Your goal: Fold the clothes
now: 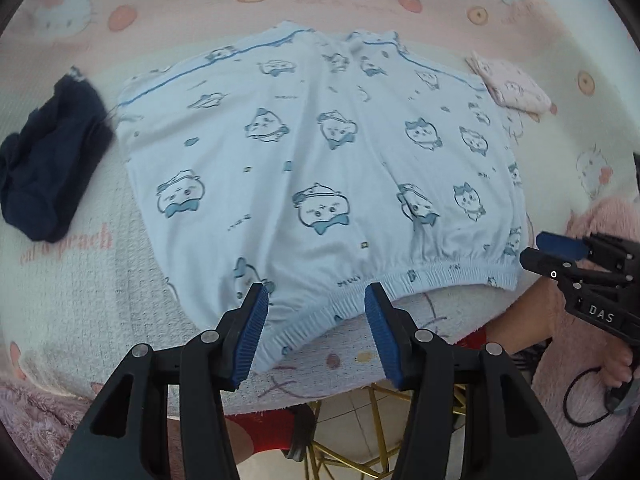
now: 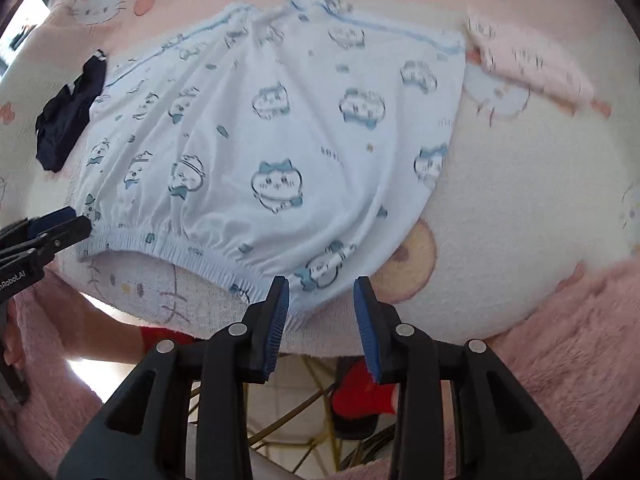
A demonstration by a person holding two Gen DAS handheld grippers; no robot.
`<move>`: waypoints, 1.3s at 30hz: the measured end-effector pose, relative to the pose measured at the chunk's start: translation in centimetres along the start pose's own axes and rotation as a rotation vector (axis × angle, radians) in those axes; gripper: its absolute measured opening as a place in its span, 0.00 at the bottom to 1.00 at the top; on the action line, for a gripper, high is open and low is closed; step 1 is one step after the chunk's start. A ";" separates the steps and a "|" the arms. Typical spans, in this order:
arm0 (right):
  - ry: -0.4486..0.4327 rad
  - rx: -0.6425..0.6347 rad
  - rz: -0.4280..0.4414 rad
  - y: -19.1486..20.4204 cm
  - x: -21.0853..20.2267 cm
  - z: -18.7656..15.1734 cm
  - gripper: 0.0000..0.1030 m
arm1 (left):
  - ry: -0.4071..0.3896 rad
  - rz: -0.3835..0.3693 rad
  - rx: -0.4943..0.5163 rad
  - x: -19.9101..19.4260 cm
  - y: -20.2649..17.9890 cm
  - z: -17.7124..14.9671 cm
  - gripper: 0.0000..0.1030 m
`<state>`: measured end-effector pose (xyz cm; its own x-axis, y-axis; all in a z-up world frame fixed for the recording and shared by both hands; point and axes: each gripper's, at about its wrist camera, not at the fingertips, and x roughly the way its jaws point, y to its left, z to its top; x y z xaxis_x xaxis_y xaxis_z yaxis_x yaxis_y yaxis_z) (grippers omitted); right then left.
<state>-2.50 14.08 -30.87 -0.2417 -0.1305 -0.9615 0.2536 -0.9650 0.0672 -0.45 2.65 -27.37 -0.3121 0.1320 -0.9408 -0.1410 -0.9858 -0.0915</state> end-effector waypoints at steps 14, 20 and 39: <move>0.056 -0.255 -0.012 2.9 4.4 0.5 0.40 | 0.069 0.087 0.167 2.5 -3.0 1.1 0.51; 0.022 -0.296 0.024 5.2 4.2 0.4 0.38 | 0.044 0.086 0.166 1.9 -2.7 1.6 0.51; 0.029 -0.231 0.038 -0.9 2.7 1.8 0.38 | 0.057 0.033 0.103 2.6 -0.5 4.7 0.51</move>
<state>-5.08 14.15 -33.08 -0.2018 -0.1563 -0.9669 0.4709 -0.8811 0.0441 -5.67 3.99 -28.26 -0.2647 0.0904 -0.9601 -0.2286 -0.9731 -0.0286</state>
